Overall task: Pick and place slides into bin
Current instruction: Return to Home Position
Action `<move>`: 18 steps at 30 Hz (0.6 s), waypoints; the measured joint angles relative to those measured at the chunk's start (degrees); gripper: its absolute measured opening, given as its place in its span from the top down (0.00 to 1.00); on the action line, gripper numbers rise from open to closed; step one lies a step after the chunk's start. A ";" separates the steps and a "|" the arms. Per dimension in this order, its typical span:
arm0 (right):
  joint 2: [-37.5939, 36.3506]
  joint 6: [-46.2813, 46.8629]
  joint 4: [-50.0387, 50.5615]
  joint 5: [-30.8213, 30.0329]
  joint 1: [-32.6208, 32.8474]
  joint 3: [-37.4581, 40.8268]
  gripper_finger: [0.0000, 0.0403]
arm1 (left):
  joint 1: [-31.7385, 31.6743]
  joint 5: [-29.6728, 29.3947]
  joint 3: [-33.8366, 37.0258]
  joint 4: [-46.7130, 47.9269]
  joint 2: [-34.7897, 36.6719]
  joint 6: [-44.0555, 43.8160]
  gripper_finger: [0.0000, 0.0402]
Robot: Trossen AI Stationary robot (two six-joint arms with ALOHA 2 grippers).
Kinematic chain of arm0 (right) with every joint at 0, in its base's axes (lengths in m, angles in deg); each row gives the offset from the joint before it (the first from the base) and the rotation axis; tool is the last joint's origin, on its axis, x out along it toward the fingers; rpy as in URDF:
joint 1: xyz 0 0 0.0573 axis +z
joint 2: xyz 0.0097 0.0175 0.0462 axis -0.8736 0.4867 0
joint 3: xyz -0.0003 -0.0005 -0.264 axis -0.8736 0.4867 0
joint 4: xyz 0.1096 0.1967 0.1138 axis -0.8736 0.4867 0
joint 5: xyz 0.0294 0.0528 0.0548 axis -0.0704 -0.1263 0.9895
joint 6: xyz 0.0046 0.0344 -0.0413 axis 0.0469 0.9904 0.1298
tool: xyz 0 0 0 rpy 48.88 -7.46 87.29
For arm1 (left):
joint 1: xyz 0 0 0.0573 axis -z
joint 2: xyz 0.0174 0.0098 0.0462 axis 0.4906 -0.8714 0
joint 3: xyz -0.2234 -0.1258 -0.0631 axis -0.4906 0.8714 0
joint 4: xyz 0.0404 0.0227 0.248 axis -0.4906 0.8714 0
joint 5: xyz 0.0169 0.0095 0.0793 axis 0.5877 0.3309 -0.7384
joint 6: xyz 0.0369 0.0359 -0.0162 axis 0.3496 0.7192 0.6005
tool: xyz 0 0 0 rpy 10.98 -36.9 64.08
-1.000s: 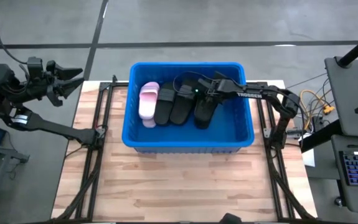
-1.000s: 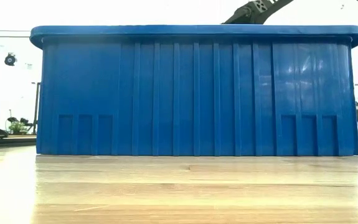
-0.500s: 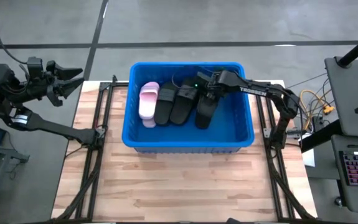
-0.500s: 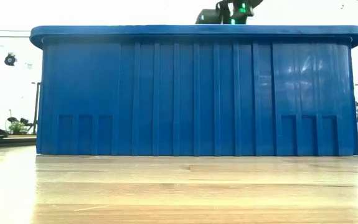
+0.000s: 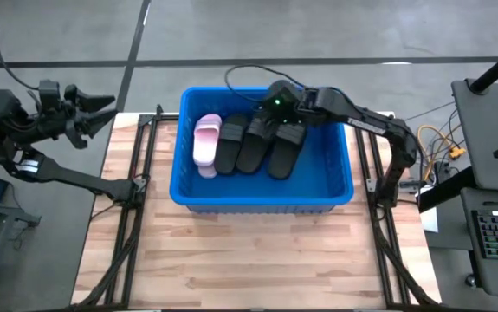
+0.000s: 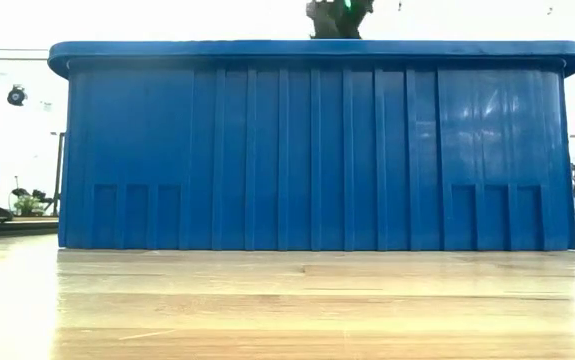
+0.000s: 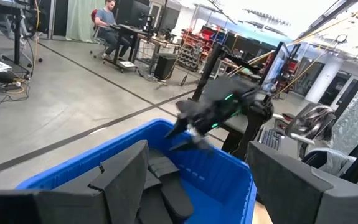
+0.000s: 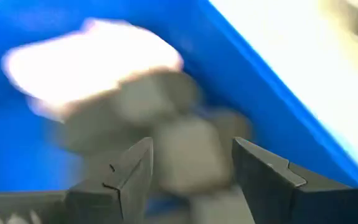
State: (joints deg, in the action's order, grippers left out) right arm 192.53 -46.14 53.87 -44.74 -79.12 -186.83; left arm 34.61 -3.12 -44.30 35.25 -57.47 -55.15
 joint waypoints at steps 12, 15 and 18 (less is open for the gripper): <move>-2.47 -3.15 -26.82 12.68 24.94 0.06 0.69 | 0.00 0.00 0.00 2.97 0.63 3.97 0.35; -3.16 -1.25 -33.88 8.47 29.90 7.18 0.75 | 0.00 -0.04 0.00 2.95 0.97 3.98 0.35; -5.48 1.76 -39.21 4.27 33.05 15.44 0.83 | 0.00 -0.06 0.00 2.95 0.99 4.00 0.35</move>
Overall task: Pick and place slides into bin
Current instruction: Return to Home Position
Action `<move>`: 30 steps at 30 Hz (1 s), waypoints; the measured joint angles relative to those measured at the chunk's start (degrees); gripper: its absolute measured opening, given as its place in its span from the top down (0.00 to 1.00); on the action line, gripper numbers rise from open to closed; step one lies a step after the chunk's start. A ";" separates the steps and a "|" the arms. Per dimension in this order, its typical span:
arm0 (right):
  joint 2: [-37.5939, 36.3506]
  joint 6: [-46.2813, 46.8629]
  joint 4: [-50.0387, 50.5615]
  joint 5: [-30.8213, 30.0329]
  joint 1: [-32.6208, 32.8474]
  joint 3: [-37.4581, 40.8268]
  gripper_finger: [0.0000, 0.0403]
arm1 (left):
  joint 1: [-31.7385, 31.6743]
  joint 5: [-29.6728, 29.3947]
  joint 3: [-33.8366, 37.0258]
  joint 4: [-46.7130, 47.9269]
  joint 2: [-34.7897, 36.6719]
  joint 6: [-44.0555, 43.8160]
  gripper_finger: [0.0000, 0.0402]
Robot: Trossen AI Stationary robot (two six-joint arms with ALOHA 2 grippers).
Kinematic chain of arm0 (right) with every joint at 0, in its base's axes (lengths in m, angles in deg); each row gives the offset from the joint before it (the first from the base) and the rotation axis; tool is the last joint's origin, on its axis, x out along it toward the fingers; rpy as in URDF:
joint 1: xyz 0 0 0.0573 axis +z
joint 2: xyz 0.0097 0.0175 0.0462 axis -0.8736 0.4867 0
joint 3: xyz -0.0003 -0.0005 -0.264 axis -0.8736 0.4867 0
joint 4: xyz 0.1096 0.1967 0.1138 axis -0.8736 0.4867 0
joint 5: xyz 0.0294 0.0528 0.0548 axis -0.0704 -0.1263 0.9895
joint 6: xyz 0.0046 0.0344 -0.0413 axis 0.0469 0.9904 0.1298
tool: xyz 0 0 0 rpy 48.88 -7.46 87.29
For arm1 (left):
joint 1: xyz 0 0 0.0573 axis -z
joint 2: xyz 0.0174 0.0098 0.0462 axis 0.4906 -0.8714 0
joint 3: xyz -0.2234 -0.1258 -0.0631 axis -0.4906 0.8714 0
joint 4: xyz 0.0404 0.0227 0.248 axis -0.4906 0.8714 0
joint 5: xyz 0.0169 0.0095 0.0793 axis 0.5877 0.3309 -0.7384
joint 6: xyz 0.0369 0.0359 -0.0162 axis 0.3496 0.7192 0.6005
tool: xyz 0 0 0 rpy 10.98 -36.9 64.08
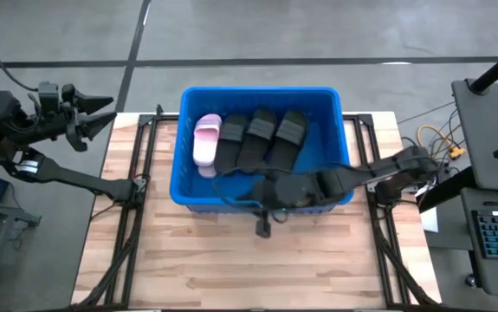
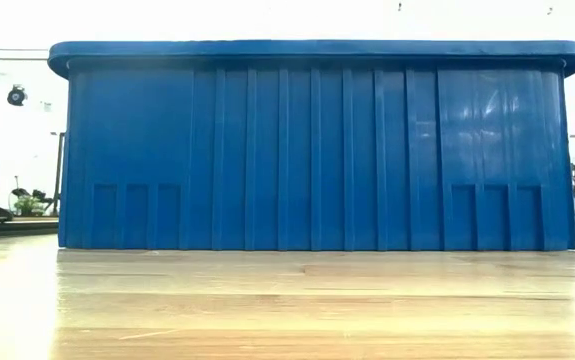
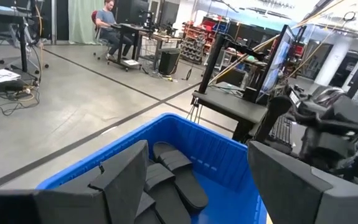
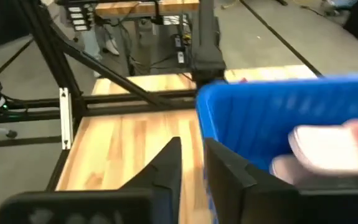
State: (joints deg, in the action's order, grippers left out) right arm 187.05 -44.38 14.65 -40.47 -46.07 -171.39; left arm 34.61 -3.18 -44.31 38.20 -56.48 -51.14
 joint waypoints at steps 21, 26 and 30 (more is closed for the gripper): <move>-29.31 0.57 -37.26 11.78 -28.30 54.92 0.98 | 0.00 -0.04 0.00 -1.44 -0.78 6.55 0.35; -43.13 -0.34 -34.83 12.89 -27.25 58.48 0.98 | 0.00 -0.09 0.00 -1.46 -0.79 10.88 0.35; -54.25 -0.70 -27.52 7.06 -21.03 62.14 0.98 | 0.00 -0.09 0.00 -1.49 -0.79 10.64 0.35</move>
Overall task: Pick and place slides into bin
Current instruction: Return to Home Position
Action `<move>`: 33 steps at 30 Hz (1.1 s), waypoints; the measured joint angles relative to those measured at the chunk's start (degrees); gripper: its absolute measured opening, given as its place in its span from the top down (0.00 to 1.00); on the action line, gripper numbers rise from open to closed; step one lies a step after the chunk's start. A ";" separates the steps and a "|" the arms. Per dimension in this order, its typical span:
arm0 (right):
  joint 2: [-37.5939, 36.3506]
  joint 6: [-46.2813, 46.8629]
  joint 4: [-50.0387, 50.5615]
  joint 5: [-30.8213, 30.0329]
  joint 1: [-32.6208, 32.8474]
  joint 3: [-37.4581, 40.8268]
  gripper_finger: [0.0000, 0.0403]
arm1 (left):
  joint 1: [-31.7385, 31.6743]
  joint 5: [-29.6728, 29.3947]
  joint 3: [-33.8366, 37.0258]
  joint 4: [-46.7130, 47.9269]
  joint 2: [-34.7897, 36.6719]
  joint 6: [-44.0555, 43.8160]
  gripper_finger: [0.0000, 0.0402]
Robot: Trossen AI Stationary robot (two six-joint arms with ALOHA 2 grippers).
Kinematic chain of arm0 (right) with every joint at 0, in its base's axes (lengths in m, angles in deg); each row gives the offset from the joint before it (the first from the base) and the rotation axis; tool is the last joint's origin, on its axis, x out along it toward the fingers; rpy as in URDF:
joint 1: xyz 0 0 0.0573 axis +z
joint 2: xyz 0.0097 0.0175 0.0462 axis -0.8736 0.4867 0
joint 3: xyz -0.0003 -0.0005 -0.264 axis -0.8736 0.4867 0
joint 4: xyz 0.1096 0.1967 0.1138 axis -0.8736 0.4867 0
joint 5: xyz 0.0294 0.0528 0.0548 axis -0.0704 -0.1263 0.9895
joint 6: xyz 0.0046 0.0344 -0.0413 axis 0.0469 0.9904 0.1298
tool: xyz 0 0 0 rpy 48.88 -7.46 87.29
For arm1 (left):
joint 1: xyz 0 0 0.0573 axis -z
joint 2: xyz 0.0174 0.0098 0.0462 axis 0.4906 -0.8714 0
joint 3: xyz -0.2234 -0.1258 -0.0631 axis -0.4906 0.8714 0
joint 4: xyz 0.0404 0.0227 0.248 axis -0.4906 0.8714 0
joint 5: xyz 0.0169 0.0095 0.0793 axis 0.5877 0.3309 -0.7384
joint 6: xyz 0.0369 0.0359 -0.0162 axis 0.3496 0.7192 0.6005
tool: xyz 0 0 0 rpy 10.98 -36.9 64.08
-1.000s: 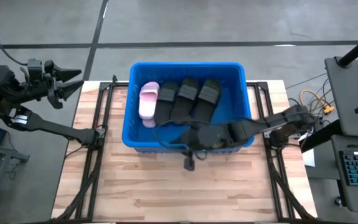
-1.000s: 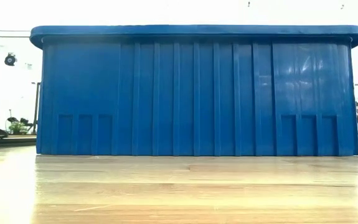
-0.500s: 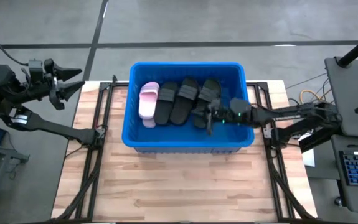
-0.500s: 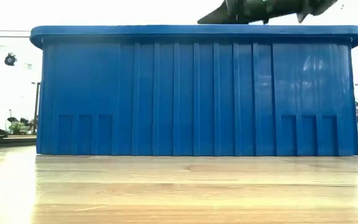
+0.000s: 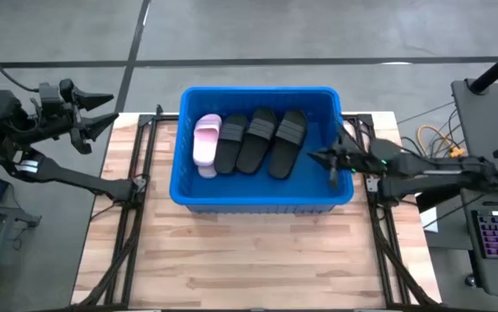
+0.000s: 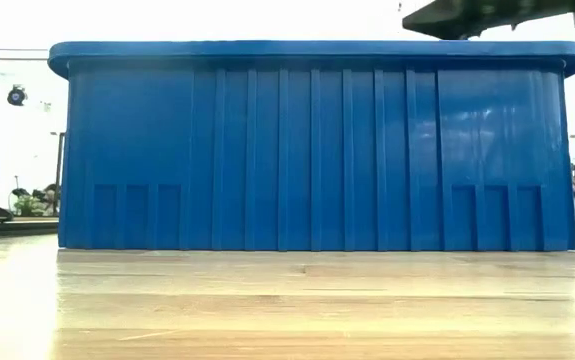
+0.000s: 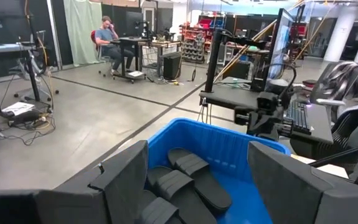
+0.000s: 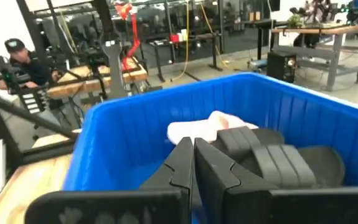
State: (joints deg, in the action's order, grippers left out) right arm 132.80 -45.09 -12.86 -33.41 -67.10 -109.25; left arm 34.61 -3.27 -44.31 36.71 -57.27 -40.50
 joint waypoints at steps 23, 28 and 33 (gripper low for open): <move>-43.12 -12.93 8.96 -20.28 27.30 17.16 0.98 | 0.00 -3.06 0.02 -0.41 -2.15 -0.10 0.35; -40.92 -10.67 23.17 -24.54 25.96 11.23 0.98 | 0.00 -3.56 0.02 -0.96 -3.08 0.24 0.35; -42.13 -4.06 16.31 -16.37 23.97 12.08 0.98 | 0.00 -5.45 0.02 -0.95 -3.70 0.23 0.35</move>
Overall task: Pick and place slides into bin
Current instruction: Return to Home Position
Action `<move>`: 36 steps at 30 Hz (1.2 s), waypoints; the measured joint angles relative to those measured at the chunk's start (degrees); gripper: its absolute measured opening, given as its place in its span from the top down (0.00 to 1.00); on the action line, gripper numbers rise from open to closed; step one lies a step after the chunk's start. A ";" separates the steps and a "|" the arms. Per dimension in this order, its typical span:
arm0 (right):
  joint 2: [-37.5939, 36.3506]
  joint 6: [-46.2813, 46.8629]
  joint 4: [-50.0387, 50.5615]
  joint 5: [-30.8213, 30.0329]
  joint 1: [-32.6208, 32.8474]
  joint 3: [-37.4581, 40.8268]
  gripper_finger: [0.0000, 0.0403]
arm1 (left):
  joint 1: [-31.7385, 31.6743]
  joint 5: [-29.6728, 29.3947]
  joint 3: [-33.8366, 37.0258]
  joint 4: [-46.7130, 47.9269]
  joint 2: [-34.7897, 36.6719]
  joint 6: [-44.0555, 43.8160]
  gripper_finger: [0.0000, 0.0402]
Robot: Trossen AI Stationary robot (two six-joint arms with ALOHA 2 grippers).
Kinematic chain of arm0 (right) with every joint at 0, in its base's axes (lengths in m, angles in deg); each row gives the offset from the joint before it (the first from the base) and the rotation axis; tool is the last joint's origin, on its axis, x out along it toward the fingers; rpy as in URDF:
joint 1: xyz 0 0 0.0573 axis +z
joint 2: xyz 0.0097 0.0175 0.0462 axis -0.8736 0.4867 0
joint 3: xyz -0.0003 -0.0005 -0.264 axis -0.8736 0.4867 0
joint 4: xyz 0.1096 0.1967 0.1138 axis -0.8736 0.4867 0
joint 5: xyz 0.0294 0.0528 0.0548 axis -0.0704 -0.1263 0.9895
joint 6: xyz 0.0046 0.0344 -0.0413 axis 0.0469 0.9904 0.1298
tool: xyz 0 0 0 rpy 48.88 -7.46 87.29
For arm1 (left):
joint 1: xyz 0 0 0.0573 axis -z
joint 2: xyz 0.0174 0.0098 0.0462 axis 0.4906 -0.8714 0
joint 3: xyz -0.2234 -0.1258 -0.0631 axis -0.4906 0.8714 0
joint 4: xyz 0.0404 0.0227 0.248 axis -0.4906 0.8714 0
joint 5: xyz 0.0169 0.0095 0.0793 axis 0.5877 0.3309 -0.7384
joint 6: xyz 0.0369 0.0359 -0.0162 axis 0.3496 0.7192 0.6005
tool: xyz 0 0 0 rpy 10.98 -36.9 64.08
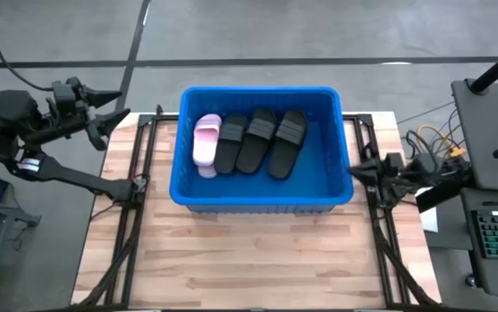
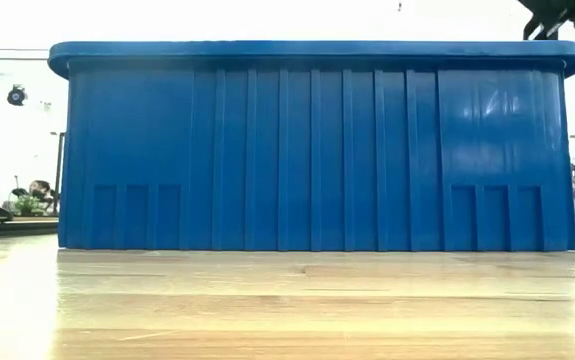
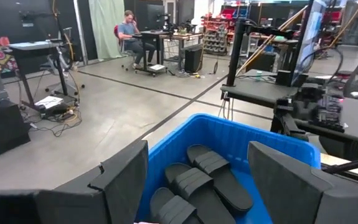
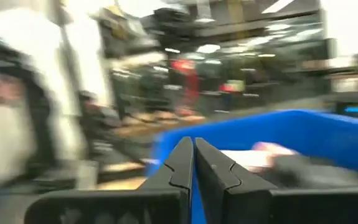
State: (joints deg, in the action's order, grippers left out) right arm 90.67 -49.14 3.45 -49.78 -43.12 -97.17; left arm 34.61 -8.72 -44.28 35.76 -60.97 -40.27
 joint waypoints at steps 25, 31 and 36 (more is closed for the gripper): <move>0.39 -10.00 -36.91 13.63 -15.56 18.76 0.98 | 0.00 -1.01 0.00 -0.03 -4.24 -0.14 0.35; -0.78 1.23 -29.51 25.48 -22.97 18.14 0.98 | -0.02 -2.31 0.00 -0.03 -3.67 -0.39 0.35; -0.85 4.22 -24.12 25.63 -23.70 18.54 0.98 | -0.02 -2.29 0.00 -0.03 -3.40 -0.43 0.35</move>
State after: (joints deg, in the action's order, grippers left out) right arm 89.82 -44.92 -20.66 -24.15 -66.83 -78.64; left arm 34.59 -11.01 -44.28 35.73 -64.38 -40.70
